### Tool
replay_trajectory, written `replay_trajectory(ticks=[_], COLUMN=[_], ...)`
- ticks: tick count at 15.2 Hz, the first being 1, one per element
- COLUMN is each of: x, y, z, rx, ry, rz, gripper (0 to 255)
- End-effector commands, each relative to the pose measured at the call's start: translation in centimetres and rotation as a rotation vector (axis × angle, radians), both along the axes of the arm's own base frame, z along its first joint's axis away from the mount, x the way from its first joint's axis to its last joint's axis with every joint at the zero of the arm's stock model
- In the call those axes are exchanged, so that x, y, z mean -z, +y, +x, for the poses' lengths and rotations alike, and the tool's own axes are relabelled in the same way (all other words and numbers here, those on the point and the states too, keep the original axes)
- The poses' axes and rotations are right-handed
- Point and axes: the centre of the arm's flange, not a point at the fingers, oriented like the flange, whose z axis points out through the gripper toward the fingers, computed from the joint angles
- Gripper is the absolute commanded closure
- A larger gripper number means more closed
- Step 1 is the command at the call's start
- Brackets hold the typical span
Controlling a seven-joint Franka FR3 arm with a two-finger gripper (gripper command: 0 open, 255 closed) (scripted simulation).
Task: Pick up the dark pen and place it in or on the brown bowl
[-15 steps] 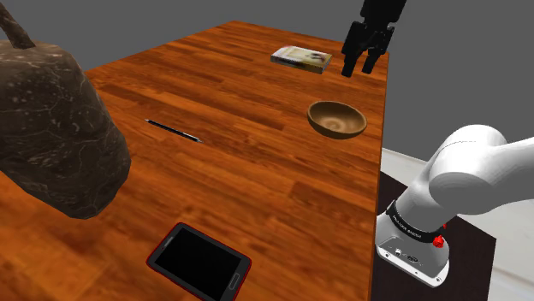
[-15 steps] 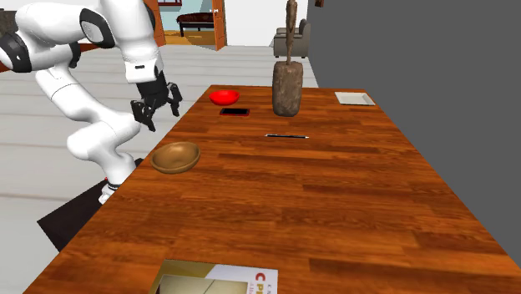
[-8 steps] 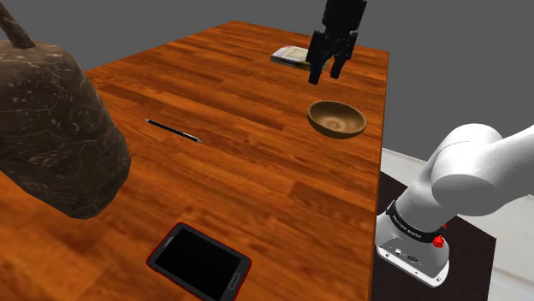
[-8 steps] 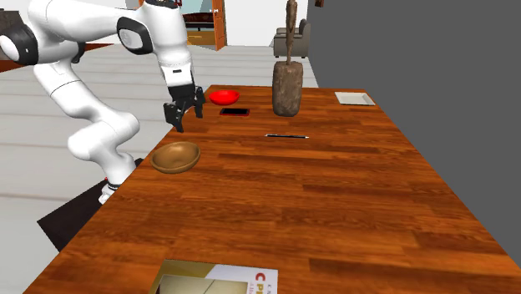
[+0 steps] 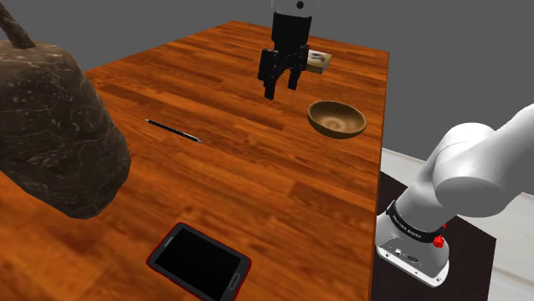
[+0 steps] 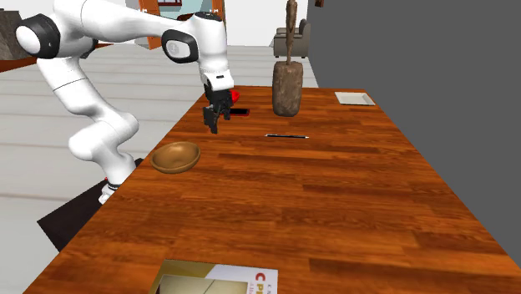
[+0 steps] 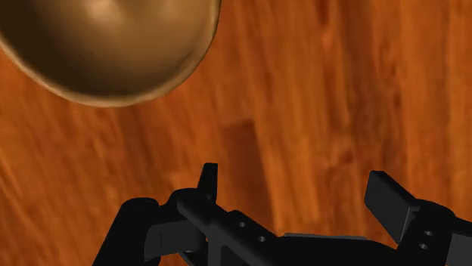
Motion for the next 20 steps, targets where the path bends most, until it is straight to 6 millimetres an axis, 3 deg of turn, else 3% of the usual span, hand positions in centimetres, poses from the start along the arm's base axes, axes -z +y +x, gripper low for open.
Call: replay_trajectory(ticks=[1,15,20], x=[0.6,6.1,8.2], y=[2.4,19.0,19.1], z=[1.3,8.8,8.8], rx=[-0.028,-0.219,-0.219], ry=[-0.002,-0.016,-0.016], rz=[-0.004,-0.042,-0.043], gripper=[0,0,0])
